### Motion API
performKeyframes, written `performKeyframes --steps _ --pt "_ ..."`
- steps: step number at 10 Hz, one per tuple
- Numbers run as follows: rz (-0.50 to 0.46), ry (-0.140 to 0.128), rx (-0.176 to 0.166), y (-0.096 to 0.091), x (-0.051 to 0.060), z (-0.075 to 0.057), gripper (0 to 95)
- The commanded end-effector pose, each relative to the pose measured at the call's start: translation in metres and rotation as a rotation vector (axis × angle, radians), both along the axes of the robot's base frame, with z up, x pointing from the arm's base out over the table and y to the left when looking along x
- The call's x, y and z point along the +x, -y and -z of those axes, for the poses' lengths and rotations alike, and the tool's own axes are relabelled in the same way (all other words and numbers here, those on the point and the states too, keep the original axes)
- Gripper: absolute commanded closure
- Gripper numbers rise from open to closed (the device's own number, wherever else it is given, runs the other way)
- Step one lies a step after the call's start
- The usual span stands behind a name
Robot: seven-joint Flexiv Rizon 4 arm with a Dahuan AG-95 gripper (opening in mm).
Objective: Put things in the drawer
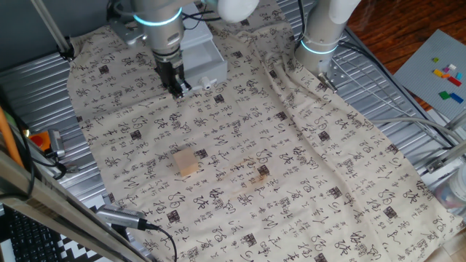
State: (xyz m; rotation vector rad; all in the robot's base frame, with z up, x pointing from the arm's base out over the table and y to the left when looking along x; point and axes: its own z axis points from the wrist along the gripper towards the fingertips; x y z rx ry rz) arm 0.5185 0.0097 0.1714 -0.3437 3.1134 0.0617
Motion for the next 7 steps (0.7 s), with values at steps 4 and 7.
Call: performKeyframes --steps 4,7 --pt "0.010 -0.041 -0.024 -0.051 0.036 0.006 95.0" --pt "-0.012 -0.040 -0.031 -0.084 0.051 0.006 95.0"
